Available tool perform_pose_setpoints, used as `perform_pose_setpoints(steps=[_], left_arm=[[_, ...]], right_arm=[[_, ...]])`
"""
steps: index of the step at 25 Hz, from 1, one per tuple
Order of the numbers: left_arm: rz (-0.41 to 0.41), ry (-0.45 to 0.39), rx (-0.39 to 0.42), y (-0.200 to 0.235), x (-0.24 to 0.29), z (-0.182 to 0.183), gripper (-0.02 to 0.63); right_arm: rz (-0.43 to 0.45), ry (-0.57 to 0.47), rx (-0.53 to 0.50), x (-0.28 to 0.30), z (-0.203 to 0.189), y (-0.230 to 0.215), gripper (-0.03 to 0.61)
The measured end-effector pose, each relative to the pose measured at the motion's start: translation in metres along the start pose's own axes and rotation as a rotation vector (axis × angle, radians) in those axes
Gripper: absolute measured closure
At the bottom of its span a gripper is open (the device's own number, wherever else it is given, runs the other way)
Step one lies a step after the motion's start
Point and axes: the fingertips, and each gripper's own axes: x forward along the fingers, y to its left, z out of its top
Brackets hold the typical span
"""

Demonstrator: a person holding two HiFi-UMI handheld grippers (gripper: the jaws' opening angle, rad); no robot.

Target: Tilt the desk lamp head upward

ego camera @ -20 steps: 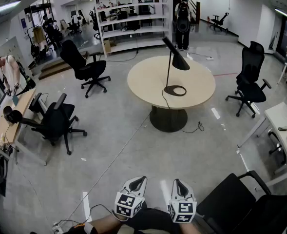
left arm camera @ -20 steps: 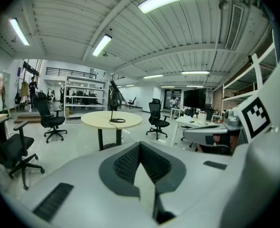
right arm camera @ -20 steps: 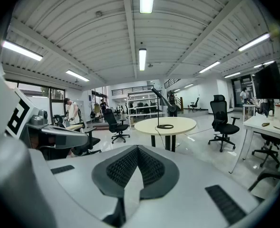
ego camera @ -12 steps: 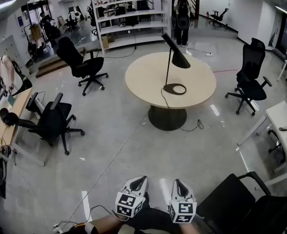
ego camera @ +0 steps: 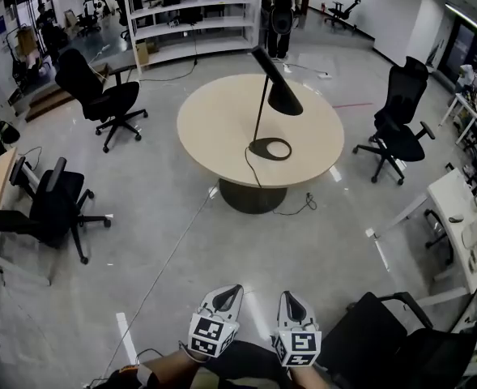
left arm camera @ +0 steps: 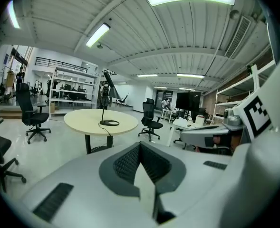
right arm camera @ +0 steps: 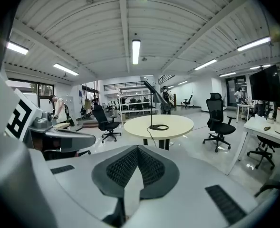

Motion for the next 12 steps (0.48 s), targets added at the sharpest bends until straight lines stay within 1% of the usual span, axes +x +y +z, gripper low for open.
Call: perform_pose_setpoints(steps=[6,12], left_arm=[[-0.035,-0.020,0.001,0.069,0.047,0.047,0.566],[-0.062,-0.035,0.011,0.130,0.080,0.079,0.567]], right_arm=[[-0.040,-0.014,-0.012,0.083,0.056,-0.001,0.565],[-0.067,-0.019,-0.045,0.150,0.091,0.009,0.565]])
